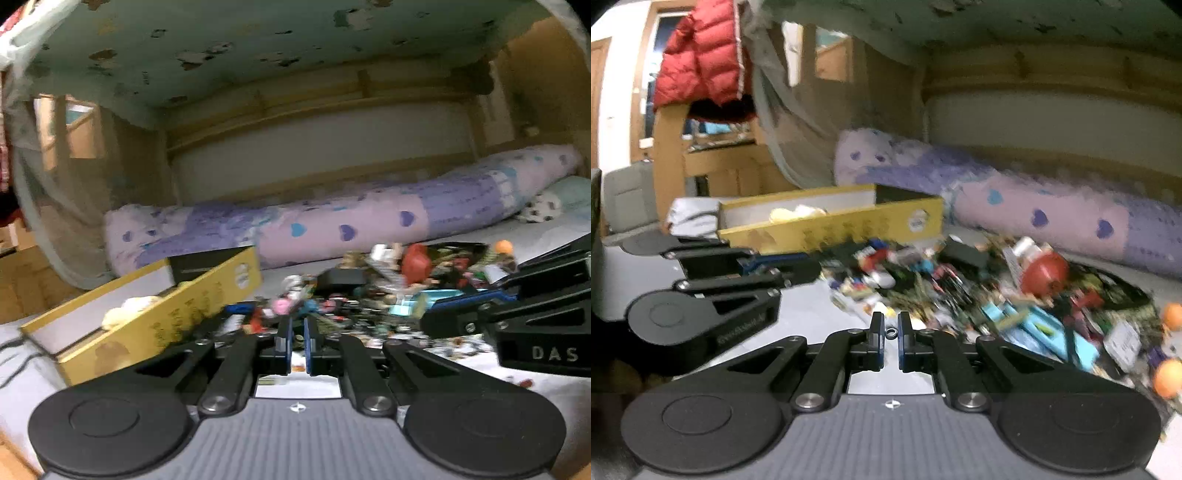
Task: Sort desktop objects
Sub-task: 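Carry both held pieces over to the yellow box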
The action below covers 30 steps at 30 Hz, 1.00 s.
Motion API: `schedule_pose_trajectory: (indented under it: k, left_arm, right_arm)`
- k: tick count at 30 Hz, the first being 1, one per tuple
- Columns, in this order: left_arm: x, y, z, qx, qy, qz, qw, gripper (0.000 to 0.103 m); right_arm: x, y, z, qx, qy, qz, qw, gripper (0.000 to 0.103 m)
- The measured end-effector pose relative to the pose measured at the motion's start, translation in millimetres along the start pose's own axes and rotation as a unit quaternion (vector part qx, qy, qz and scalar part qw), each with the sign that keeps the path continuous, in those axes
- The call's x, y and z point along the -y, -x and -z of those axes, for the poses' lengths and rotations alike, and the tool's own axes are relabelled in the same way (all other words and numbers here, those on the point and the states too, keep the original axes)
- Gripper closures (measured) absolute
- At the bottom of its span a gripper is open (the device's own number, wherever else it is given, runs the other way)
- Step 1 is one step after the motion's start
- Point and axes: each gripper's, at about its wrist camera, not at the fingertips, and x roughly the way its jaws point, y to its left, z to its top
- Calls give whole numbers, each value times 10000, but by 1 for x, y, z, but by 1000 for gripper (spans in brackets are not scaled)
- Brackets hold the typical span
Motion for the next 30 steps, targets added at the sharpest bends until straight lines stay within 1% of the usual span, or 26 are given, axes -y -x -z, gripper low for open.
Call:
schedule_pose_trajectory:
  k: [5,12,17,21,26,30]
  left_arm:
    - [-31,5,-3,-197,382,-341,9985,96]
    - [-77,14,-8,-126,512,-776,9956,96]
    - [-113,26,-9,-65,610,-1123,9918,96]
    - [-139,35,-6,-27,684,-1412,9876,96]
    - [-168,45,-2,-33,749,-1658,9833,96]
    - [-186,47,3,-103,823,-1794,9803,96]
  right_arm:
    - [-11,-5,-19,130,41,-241,9996,95]
    - [-30,-13,-43,256,142,-631,9976,94]
    - [-49,-34,-63,309,357,-854,9952,94]
    - [-60,-50,-82,361,361,-979,9939,94]
    - [-76,-75,-99,379,308,-1119,9925,94]
    - [-88,-91,-103,287,250,-1297,9908,95]
